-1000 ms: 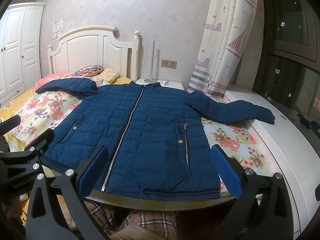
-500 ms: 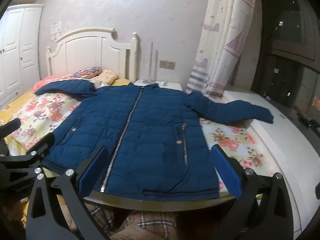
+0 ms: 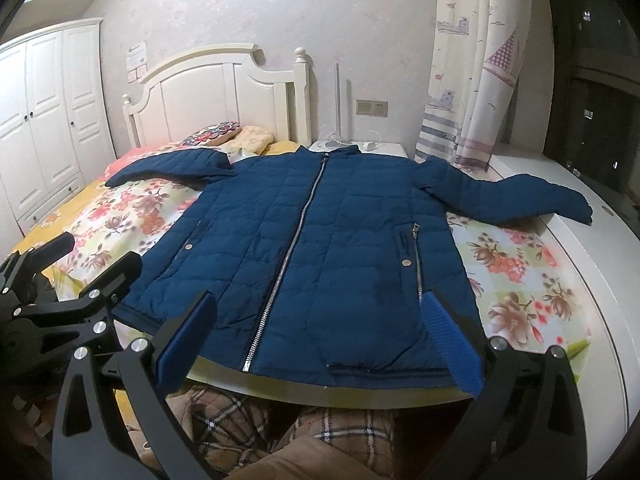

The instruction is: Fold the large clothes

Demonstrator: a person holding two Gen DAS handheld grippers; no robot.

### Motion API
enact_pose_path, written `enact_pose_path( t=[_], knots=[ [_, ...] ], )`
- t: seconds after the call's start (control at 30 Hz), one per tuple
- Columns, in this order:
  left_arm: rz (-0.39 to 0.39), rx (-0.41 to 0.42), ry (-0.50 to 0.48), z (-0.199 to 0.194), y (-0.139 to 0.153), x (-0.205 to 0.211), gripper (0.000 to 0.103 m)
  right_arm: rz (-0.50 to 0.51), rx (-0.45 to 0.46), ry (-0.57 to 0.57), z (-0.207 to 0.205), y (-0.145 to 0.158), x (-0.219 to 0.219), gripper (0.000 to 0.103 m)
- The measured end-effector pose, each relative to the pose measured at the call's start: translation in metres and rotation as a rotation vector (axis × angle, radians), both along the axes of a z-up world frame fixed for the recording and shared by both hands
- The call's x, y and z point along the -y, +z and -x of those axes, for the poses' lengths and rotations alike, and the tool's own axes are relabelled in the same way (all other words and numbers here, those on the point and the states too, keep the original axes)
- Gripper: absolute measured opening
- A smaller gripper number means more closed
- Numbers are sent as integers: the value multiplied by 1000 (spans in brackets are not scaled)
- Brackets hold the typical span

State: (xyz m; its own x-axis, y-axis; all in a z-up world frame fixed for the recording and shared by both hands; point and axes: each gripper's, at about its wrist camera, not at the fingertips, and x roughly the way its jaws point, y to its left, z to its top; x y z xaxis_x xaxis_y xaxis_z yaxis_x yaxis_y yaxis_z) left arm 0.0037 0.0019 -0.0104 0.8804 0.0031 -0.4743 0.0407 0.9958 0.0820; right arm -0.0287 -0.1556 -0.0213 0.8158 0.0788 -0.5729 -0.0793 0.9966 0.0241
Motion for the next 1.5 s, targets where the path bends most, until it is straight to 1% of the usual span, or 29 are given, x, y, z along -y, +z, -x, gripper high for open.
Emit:
enact_pose_path(
  t=[0.23, 0.77, 0.9, 1.0, 1.1, 1.17, 1.2, 1.23, 1.27, 1.3, 1.33, 1.4, 1.47, 1.5],
  knots=[
    [-2, -1, -1, 0, 1, 0, 99, -10, -12, 8, 0, 0, 2, 101],
    [-1, -6, 2, -1, -1, 0, 99, 11, -8, -6, -1, -2, 1, 101],
    [-5, -21, -2, -7, -8, -1, 99, 18, -12, -14, -5, -7, 4, 101],
    [-4, -51, -11, -24, -15, 0, 99, 31, -16, -23, -16, -13, 7, 101],
    [39, -113, -40, -64, -18, 1, 99, 39, 29, -46, -36, -16, 19, 101],
    [60, -176, -54, -107, -21, 4, 99, 46, 44, -71, -58, -19, 36, 101],
    [60, -199, -48, -129, -23, 6, 99, 48, 35, -108, -78, -21, 53, 101],
    [43, -223, -33, -159, -26, 8, 99, 46, 23, -138, -91, -22, 66, 101],
    [20, -236, -24, -182, -29, 12, 99, 35, -10, -193, -113, -25, 89, 101],
    [-3, -246, -14, -201, -32, 14, 99, 14, -42, -243, -131, -27, 111, 101],
    [-36, -268, -8, -231, -38, 18, 99, -6, -59, -284, -142, -29, 129, 101],
    [-67, -309, 1, -274, -51, 21, 99, -69, -82, -390, -169, -34, 179, 101],
    [-70, -354, 13, -311, -68, 19, 99, -139, -117, -467, -191, -43, 221, 101],
    [-70, -373, 17, -325, -75, 19, 99, -197, -149, -506, -204, -51, 248, 101]
  ],
)
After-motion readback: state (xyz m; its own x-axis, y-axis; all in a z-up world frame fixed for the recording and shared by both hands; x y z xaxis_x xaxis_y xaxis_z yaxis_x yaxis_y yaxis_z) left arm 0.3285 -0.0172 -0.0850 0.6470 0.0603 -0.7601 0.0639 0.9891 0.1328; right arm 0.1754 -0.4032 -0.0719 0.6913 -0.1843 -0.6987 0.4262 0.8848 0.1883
